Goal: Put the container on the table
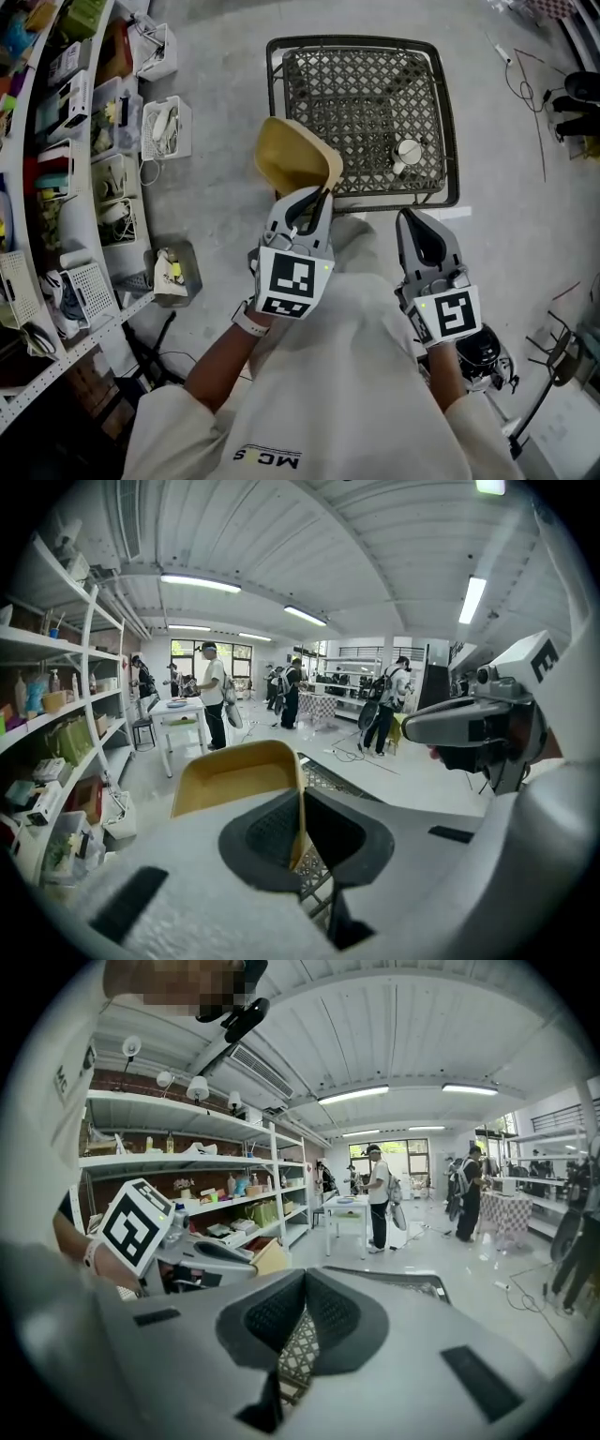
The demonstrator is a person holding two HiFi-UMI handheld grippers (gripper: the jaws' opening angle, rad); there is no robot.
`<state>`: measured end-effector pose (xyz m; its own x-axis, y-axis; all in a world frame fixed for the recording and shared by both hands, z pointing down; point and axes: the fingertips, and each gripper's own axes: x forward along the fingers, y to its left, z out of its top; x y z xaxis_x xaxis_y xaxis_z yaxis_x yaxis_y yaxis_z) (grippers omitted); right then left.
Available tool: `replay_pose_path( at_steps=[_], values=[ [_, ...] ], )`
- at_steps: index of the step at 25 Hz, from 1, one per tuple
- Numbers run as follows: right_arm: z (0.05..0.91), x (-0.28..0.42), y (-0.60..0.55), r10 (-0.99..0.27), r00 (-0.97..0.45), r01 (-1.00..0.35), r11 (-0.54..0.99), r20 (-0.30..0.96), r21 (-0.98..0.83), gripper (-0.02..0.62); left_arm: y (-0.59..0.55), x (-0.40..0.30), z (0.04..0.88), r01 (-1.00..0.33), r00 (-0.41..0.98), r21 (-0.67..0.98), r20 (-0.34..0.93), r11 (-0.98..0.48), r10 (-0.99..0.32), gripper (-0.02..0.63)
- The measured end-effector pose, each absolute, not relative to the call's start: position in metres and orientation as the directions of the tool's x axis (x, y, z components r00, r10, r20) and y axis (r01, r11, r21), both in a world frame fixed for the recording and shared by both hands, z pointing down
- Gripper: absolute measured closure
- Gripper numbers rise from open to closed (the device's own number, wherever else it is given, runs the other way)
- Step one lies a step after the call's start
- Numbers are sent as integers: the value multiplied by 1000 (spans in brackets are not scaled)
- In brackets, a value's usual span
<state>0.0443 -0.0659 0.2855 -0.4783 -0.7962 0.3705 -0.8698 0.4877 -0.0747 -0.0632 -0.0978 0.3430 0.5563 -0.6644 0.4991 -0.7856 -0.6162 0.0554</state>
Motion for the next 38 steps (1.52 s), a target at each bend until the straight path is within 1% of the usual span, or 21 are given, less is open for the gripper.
replay_pose_path(
  at_steps=[8, 16, 23, 30, 38],
  values=[
    [307, 57, -89, -794, -469, -879, 463, 387, -115, 577, -123, -51, 380, -763, 540, 18, 566, -646, -623, 572],
    [343, 75, -115, -778, -458, -885, 442, 430, -144, 577, -143, -34, 440, -719, 531, -18, 632, -695, -565, 572],
    [382, 81, -124, -747, -466, -883, 424, 473, -200, 577, -165, -16, 491, -676, 512, -77, 667, -733, -542, 572],
    [413, 71, -140, -715, -500, -866, 433, 488, -252, 577, -187, -16, 544, -642, 468, -136, 710, -755, -526, 572],
    [445, 78, -143, -677, -515, -856, 436, 525, -278, 577, -196, -12, 611, -568, 396, -204, 781, -797, -482, 572]
  ],
)
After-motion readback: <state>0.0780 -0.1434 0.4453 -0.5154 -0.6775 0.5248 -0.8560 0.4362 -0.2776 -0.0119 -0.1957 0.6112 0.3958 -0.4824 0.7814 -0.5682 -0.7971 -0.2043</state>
